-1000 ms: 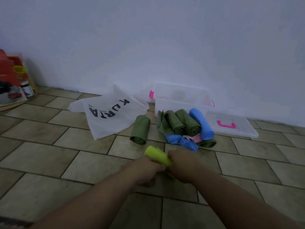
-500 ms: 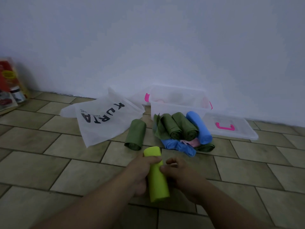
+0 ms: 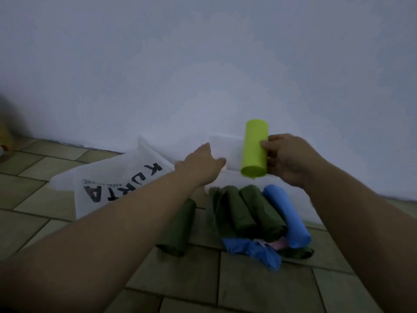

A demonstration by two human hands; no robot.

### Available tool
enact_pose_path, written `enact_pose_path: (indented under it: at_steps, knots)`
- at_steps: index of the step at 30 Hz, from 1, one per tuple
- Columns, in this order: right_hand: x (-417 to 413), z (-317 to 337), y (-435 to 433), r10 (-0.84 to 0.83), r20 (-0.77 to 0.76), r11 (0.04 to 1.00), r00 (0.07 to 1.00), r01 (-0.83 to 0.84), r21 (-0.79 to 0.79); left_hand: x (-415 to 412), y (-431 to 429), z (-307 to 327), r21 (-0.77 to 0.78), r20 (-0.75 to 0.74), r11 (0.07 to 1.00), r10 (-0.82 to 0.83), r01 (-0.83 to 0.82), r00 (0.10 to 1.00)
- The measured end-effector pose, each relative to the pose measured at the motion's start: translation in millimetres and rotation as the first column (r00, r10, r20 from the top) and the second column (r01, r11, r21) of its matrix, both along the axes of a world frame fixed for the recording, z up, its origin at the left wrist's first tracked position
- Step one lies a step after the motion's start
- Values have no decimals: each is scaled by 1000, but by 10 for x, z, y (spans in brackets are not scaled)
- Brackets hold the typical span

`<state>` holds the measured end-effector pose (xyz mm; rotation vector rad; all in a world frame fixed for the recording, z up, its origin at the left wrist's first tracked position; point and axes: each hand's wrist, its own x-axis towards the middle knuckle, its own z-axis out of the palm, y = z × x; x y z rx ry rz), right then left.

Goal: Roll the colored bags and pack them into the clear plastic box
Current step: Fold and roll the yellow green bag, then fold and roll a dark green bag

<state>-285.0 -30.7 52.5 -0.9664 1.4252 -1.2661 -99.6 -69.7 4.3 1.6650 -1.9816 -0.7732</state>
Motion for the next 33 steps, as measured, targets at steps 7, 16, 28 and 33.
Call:
enact_pose_path:
  at_steps: [7,16,28,33]
  knots:
    - [-40,-567,-959,146,-669,936,729,118,333,-53,-373,-343,131,192,991,-56,31,980]
    - [56,-837,-1274,589,-804,808,87,-47,587,-59,-364,-346,140,208,990,-59,30,976]
    - [123,-365,-903,475,-874,872,100,-188,452,36,-258,-235,65,126,997,-54,46,991]
    - [361,-91,-13,65,-460,966,886,-171,-193,617,411,-339,39,-212,998,61,-53,975]
